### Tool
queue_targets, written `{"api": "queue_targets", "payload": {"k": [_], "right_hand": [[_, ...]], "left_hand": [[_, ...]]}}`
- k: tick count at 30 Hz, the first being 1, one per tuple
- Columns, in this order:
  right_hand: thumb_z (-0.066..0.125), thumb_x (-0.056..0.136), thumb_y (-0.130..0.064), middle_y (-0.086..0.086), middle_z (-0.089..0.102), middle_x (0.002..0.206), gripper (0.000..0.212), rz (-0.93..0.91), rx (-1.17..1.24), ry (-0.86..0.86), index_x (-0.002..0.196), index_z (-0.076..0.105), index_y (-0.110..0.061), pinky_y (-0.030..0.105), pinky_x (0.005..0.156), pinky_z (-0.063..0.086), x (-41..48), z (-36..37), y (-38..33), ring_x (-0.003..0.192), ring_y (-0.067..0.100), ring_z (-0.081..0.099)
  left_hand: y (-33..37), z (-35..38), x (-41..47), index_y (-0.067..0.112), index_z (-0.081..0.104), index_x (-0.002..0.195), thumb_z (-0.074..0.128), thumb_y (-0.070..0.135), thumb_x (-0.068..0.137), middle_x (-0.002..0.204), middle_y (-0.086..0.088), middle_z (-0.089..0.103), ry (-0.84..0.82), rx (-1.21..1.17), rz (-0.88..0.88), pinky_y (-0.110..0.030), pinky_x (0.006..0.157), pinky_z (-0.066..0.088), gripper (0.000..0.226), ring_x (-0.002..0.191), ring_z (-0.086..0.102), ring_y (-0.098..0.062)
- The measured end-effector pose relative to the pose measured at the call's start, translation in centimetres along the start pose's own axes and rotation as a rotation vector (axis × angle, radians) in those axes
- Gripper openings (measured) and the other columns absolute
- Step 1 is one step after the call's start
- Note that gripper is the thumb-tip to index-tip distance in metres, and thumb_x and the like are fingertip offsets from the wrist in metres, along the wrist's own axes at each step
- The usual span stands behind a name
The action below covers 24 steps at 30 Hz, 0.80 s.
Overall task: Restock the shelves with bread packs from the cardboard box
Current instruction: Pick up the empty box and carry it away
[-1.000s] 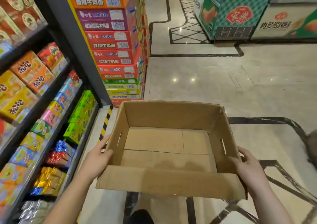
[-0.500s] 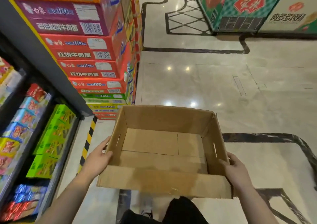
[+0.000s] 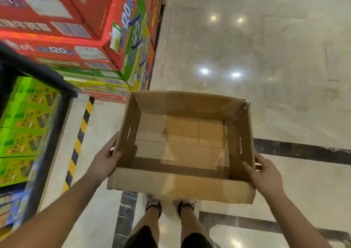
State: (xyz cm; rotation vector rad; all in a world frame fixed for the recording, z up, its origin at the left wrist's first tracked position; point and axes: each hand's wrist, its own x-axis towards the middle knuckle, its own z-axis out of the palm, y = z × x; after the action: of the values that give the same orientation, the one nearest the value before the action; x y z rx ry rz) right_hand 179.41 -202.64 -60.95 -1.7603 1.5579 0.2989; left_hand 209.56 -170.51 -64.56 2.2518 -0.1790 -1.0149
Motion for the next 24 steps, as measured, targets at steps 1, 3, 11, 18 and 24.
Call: {"api": "queue_targets", "payload": {"k": [1,3,11,18,24], "right_hand": [[0.067,0.098,-0.034,0.007,0.066,0.131,0.048,0.002,-0.021,-0.009,0.144,0.058,-0.026,0.038,0.085,0.049,2.3,1.6,0.6,0.097,0.023,0.060],[0.068,0.097,-0.032,0.005,0.068,0.128,0.048,0.006,-0.041,-0.020,0.143,0.058,-0.026,0.037,0.083,0.047,6.7,4.8,1.9,0.095,0.021,0.059],[0.065,0.099,-0.036,0.000,0.070,0.125,0.046,0.061,-0.065,-0.056,0.143,0.059,-0.024,0.046,0.098,0.052,18.9,16.2,6.8,0.111,0.026,0.066],[0.060,0.102,-0.034,0.000,0.068,0.133,0.050,0.079,-0.073,-0.039,0.151,0.050,-0.028,0.049,0.101,0.052,22.3,20.8,8.3,0.118,0.029,0.065],[0.055,0.105,-0.020,0.002,0.059,0.147,0.054,0.153,-0.129,-0.136,0.156,0.040,-0.029,0.054,0.107,0.047,23.0,22.1,8.6,0.130,0.034,0.059]], "left_hand": [[-1.1,1.3,2.4,0.055,0.039,0.155,0.053,0.021,0.108,0.146,0.019,0.055,0.007,0.002,-0.013,-0.031,0.097,0.048,0.060,0.124,0.058,-0.017],[-3.3,3.7,7.3,0.057,0.040,0.154,0.054,0.017,0.108,0.144,0.019,0.058,-0.015,0.021,-0.018,-0.028,0.093,0.049,0.063,0.125,0.059,-0.017],[-11.5,12.4,20.3,0.048,0.040,0.158,0.056,0.013,0.107,0.139,0.019,0.059,0.033,0.074,-0.045,-0.022,0.095,0.050,0.064,0.110,0.063,-0.005],[-15.1,15.4,23.1,0.049,0.030,0.160,0.056,0.018,0.107,0.144,0.006,0.061,0.026,0.214,-0.098,-0.043,0.105,0.049,0.067,0.126,0.062,-0.029],[-16.5,16.9,23.9,0.038,0.020,0.166,0.059,0.013,0.105,0.146,-0.006,0.063,-0.026,0.288,-0.185,-0.047,0.104,0.051,0.077,0.125,0.064,-0.040]]}}
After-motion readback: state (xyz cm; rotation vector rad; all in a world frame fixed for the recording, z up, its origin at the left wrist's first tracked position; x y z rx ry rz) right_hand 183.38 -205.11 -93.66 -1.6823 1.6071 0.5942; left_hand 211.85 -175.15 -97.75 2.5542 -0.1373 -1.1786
